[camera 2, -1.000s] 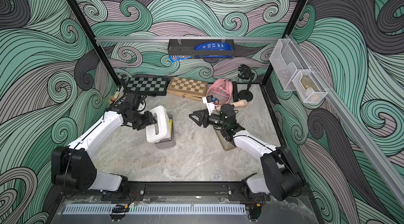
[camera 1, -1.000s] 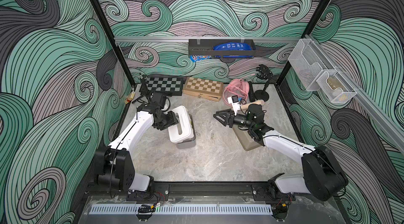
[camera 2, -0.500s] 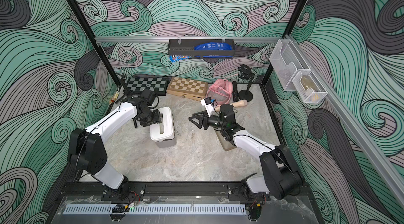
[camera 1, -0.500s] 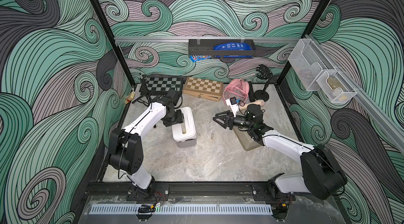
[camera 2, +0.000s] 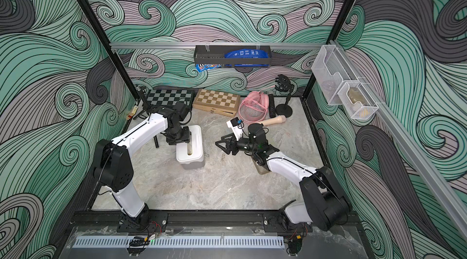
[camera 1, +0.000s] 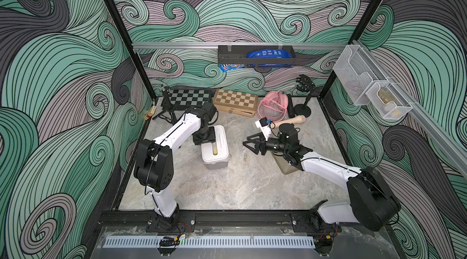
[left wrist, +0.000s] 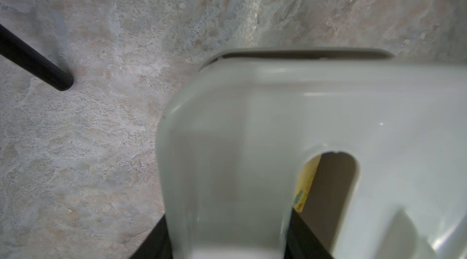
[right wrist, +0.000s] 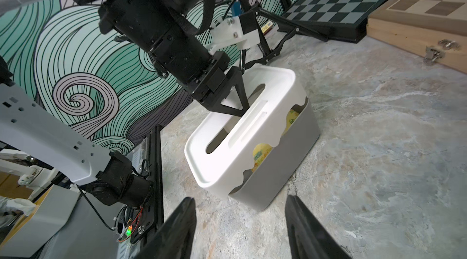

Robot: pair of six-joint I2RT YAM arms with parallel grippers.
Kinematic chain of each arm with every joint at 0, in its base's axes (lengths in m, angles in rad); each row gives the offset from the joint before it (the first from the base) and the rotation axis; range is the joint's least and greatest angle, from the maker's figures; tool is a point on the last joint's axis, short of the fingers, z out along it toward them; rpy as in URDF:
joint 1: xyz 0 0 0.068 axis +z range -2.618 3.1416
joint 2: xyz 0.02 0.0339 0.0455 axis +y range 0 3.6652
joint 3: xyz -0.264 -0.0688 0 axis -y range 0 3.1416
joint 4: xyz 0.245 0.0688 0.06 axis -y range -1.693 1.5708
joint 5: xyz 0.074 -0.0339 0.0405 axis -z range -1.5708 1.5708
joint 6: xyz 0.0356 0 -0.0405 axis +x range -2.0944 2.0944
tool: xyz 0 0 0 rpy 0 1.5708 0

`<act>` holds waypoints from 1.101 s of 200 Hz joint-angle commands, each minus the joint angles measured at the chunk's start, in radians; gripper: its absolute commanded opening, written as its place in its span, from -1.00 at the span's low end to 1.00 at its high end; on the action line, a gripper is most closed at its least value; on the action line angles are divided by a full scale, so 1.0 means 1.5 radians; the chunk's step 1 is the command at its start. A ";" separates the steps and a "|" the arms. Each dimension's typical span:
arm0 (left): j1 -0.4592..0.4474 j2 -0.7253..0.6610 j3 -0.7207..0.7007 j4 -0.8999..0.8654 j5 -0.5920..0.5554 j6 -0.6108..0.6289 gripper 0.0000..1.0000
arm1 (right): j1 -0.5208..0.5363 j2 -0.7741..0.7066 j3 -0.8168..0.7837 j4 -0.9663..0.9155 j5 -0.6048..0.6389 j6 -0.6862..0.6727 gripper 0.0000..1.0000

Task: Put the tissue paper into the tissue box
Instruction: Close the box lid on the tissue box.

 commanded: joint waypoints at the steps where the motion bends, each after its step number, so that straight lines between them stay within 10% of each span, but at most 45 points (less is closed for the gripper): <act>1: -0.008 0.014 0.021 -0.048 -0.017 -0.009 0.05 | 0.016 0.051 0.030 -0.039 0.035 -0.011 0.18; 180: -0.001 -0.021 0.180 -0.078 -0.058 0.020 0.46 | 0.047 0.275 0.372 -0.261 0.093 -0.081 0.03; 220: 0.039 -0.094 0.049 0.003 -0.049 0.045 0.45 | 0.072 0.272 0.377 -0.301 0.123 -0.076 0.03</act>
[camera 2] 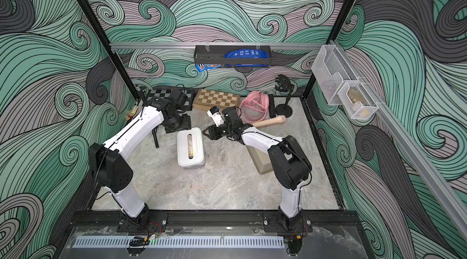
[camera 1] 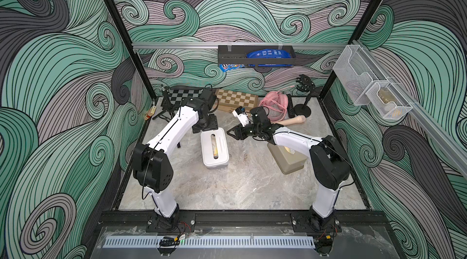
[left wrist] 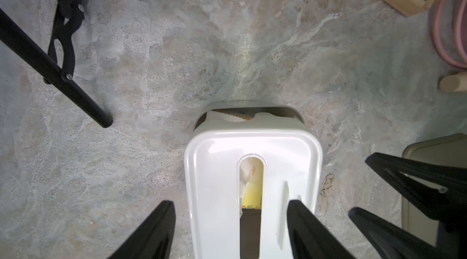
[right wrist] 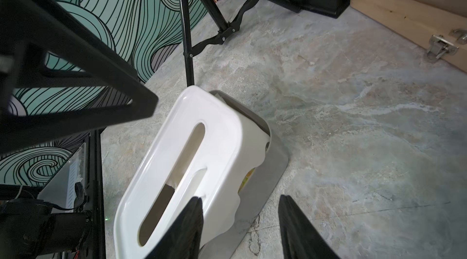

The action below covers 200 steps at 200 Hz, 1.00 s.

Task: Put the tissue paper into the tissue box
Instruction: Close the box lid on the tissue box.

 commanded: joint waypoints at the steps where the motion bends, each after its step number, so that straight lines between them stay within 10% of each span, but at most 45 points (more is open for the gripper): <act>1: 0.030 -0.053 -0.077 0.033 -0.006 0.022 0.45 | 0.022 -0.014 0.014 -0.050 0.017 -0.008 0.03; 105: 0.166 -0.189 -0.303 0.289 0.087 0.051 0.45 | 0.147 0.071 0.214 -0.342 0.318 0.009 0.21; 200: 0.203 -0.042 -0.248 0.381 0.133 0.073 0.43 | 0.167 0.156 0.349 -0.433 0.368 0.021 0.39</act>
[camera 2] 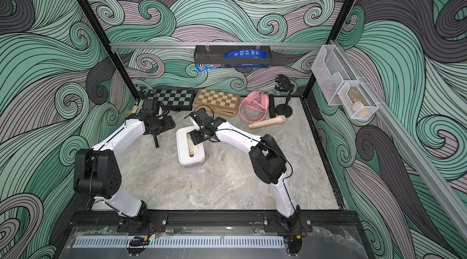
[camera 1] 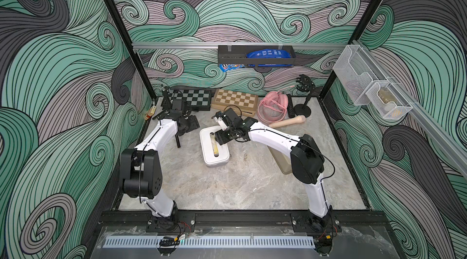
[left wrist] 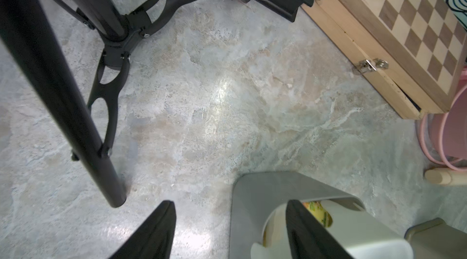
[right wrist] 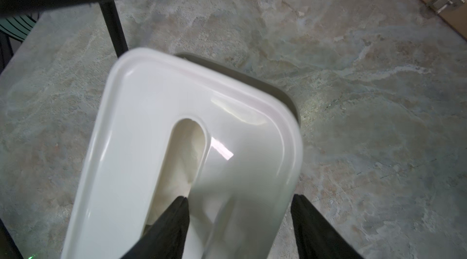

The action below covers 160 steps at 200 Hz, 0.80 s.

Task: Put the tissue paper into the tissue box
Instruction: Close the box lid on the tissue box.

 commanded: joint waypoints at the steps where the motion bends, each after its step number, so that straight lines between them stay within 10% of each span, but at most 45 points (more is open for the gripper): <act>1: 0.004 -0.006 0.015 0.009 0.019 0.020 0.43 | 0.017 -0.001 0.020 -0.050 0.054 0.000 0.39; 72: 0.009 0.002 0.006 0.011 0.033 0.033 0.43 | 0.047 0.006 0.040 -0.093 0.105 0.002 0.53; 160: 0.014 0.008 -0.006 0.012 0.059 0.039 0.43 | 0.056 0.047 0.089 -0.135 0.129 -0.002 0.06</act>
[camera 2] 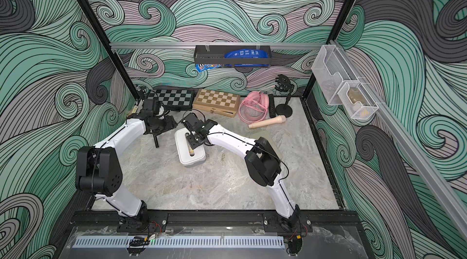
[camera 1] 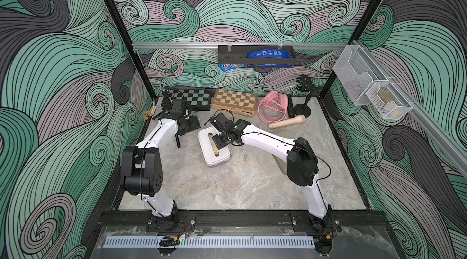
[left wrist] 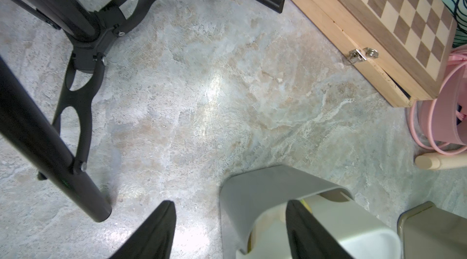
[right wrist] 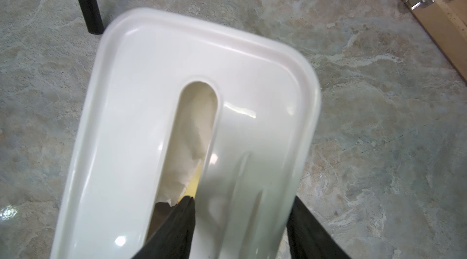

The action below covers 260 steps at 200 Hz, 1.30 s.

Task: Put the tissue paper into the tissue box
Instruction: Close the box lid on the tissue box.

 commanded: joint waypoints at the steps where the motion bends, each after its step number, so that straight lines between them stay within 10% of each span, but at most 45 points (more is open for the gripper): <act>1: 0.005 0.006 -0.005 0.001 0.018 0.013 0.43 | 0.002 0.016 0.008 -0.033 0.009 -0.001 0.05; 108: 0.008 -0.005 -0.026 0.012 0.038 0.013 0.43 | -0.010 0.004 0.030 -0.034 -0.051 -0.002 -0.42; 260: 0.093 -0.047 -0.057 0.053 0.038 -0.022 0.43 | -0.043 0.063 0.196 -0.169 -0.126 -0.078 -0.52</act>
